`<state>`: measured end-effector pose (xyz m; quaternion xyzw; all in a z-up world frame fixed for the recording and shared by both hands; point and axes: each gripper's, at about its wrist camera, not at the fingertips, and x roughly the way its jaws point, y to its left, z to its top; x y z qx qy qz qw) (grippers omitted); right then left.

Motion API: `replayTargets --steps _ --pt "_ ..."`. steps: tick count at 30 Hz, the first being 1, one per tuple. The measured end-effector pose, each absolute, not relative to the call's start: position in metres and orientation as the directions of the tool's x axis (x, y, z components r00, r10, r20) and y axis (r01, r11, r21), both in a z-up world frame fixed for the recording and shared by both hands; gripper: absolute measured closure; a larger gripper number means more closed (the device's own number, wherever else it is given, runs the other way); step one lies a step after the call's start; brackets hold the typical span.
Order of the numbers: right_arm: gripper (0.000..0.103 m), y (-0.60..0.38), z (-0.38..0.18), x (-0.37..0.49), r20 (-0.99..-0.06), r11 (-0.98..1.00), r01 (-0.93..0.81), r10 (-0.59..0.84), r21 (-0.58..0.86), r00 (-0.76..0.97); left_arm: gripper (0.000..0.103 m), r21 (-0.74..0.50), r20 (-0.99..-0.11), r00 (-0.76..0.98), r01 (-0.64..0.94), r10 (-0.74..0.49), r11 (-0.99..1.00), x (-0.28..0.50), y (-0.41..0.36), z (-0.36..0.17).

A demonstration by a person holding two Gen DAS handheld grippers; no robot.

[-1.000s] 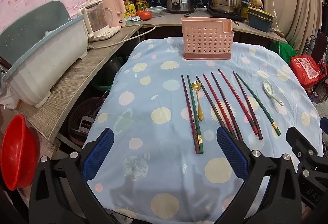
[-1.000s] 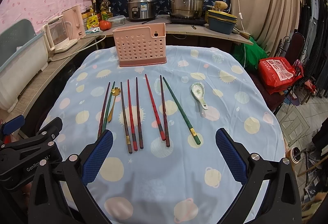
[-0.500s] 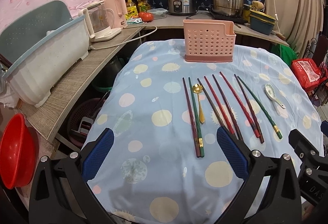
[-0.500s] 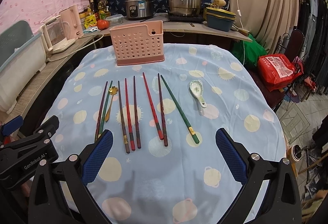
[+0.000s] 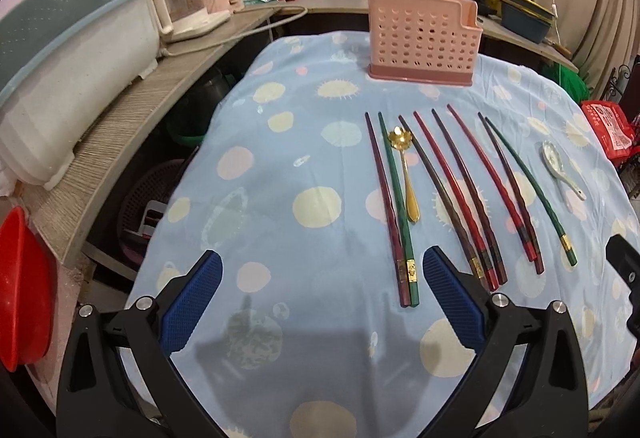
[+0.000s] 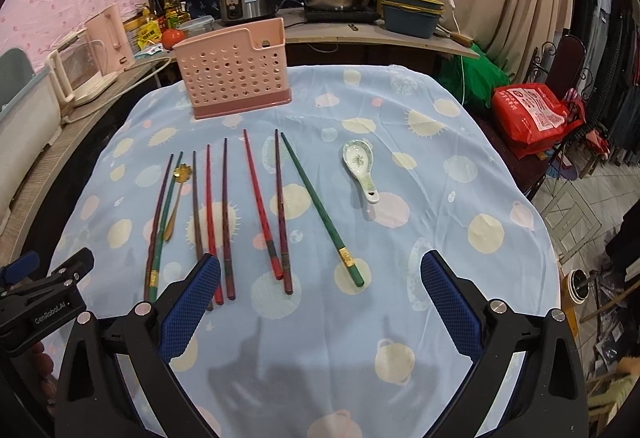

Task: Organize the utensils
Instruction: 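Grasp the dark red chopstick with the left tool while the right tool grasps the white ceramic spoon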

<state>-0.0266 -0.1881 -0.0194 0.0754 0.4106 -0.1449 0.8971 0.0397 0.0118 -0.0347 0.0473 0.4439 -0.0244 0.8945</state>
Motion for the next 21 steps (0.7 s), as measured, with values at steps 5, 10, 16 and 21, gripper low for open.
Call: replayTargets --steps 5,10,16,21 --pt "0.007 -0.201 -0.028 -0.015 -0.772 0.940 0.342 -0.204 0.018 0.602 0.007 0.070 -0.817 0.576 0.105 -0.003 0.992 0.053 0.007 -0.054" --pt "0.007 -0.209 -0.037 -0.004 -0.783 0.936 0.353 -0.208 0.015 0.586 0.009 0.059 -0.840 0.542 0.103 -0.007 0.993 0.068 0.007 -0.072" --pt "0.007 -0.212 -0.045 0.009 -0.799 0.936 0.351 -0.200 0.015 0.567 0.009 0.068 -0.857 0.515 0.121 -0.004 0.990 0.080 0.001 -0.087" --pt "0.007 -0.208 -0.050 0.018 -0.807 0.941 0.338 -0.191 0.012 0.559 0.010 0.067 -0.869 0.495 0.143 -0.013 0.987 0.082 -0.004 -0.095"
